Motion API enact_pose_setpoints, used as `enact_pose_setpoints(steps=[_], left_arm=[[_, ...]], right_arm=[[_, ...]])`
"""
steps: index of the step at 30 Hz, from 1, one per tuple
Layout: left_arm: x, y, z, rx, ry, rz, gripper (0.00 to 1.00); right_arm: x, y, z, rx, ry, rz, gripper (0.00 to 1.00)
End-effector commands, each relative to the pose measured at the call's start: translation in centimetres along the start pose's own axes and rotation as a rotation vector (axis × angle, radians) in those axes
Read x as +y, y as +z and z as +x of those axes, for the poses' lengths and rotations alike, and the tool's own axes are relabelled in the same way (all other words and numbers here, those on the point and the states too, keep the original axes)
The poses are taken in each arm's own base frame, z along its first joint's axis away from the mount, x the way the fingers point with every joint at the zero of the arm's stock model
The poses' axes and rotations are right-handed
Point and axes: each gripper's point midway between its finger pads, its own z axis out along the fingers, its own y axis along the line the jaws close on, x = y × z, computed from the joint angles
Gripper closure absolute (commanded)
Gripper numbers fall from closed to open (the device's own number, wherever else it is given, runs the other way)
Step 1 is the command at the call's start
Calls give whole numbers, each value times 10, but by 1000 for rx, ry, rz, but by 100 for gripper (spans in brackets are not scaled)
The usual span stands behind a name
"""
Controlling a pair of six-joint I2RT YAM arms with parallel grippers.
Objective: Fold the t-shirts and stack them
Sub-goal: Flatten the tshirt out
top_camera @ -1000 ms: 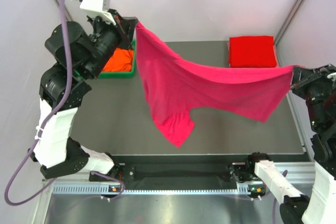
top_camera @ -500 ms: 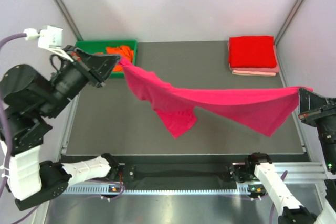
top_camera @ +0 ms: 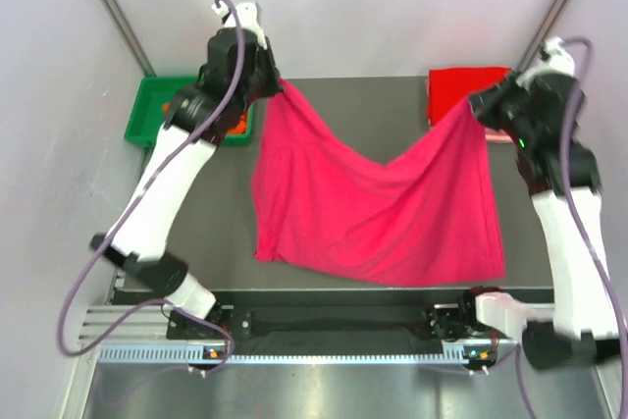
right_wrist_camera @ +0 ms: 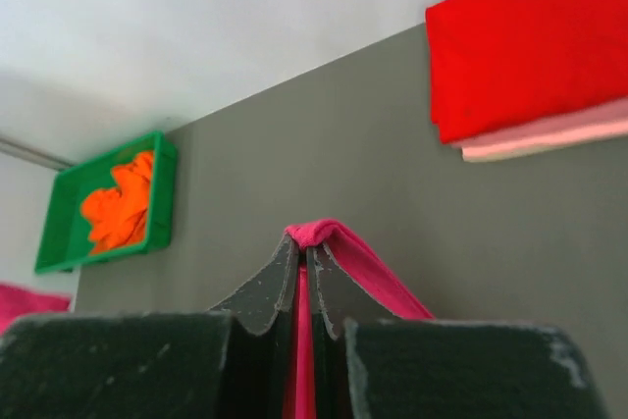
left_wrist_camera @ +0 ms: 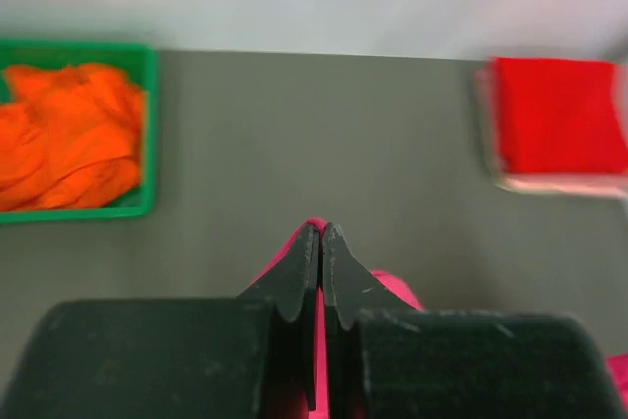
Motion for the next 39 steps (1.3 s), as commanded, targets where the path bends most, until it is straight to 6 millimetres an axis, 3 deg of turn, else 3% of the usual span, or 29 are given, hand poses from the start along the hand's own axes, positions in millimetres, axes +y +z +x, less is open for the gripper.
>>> enact_pose_setpoints(steps=[1, 2, 3, 4, 5, 6, 7, 8, 9, 10, 12, 14, 16, 17, 18, 19, 20, 21, 22, 23, 24, 25, 27, 28, 30, 31, 32, 35, 39], left_arm=[[46, 39, -63, -184, -90, -83, 100], [62, 44, -91, -281, -119, -105, 100], [67, 48, -101, -318, -139, -101, 100], [63, 52, -112, -344, -182, -47, 100], [66, 42, -145, -439, -210, -6, 100], [60, 36, -159, -476, -222, 33, 100], [51, 33, -170, -502, -221, 82, 100], [41, 12, -198, -587, -222, 133, 100], [35, 4, -209, -625, -219, 161, 100], [26, -7, -219, -657, -203, 210, 100], [19, -23, -229, -692, -191, 251, 100], [20, -24, -219, -658, -167, 246, 100], [18, -44, -209, -639, -142, 264, 100], [26, -18, -172, -546, -142, 241, 100], [26, -51, -170, -577, -143, 259, 100], [34, -27, -129, -499, -165, 250, 100], [36, -30, -113, -478, -171, 259, 100], [31, -55, -106, -487, -163, 305, 100], [41, -36, -61, -383, -173, 282, 100], [44, -37, -41, -343, -181, 280, 100], [42, -56, -30, -336, -186, 307, 100], [51, -45, 18, -218, -212, 288, 100], [50, -71, 47, -181, -231, 326, 100], [55, -68, 87, -90, -265, 324, 100], [61, -90, 120, -40, -290, 322, 100], [69, -87, 151, 26, -313, 297, 100], [76, -92, 172, 75, -332, 266, 100], [87, -100, 213, 142, -395, 225, 100], [95, -97, 263, 268, -459, 185, 100]], right_arm=[[44, 44, -67, -178, -35, -134, 100], [56, 45, -92, -231, -40, -155, 100], [53, 76, -90, -206, -45, -134, 100], [57, 85, -101, -223, -48, -141, 100], [75, 77, -132, -290, -50, -178, 100], [70, 102, -133, -267, -59, -168, 100], [74, 106, -143, -278, -62, -179, 100], [90, 90, -174, -350, -67, -222, 100], [87, 105, -177, -338, -67, -221, 100], [98, 90, -200, -392, -75, -247, 100], [99, 96, -202, -381, -75, -266, 100], [77, 99, -203, -372, -83, -225, 100], [73, 80, -203, -389, -100, -214, 100], [63, 75, -184, -352, -108, -194, 100], [59, 75, -173, -335, -110, -193, 100], [54, 74, -162, -319, -109, -190, 100], [34, 90, -127, -235, -92, -151, 100], [33, 72, -120, -236, -90, -154, 100], [26, 70, -107, -221, -83, -142, 100], [0, 83, -66, -137, -55, -88, 100], [1, 66, -62, -163, -54, -96, 100], [-8, 65, -46, -137, -47, -83, 100], [-33, 60, 2, -53, -36, -38, 100], [-53, 63, 39, 22, -21, 3, 100], [-70, 51, 75, 97, 10, 44, 100], [-91, 50, 116, 187, 32, 91, 100], [-99, 43, 134, 217, 63, 117, 100], [-128, 29, 206, 361, 122, 177, 100], [-149, 9, 259, 474, 171, 233, 100]])
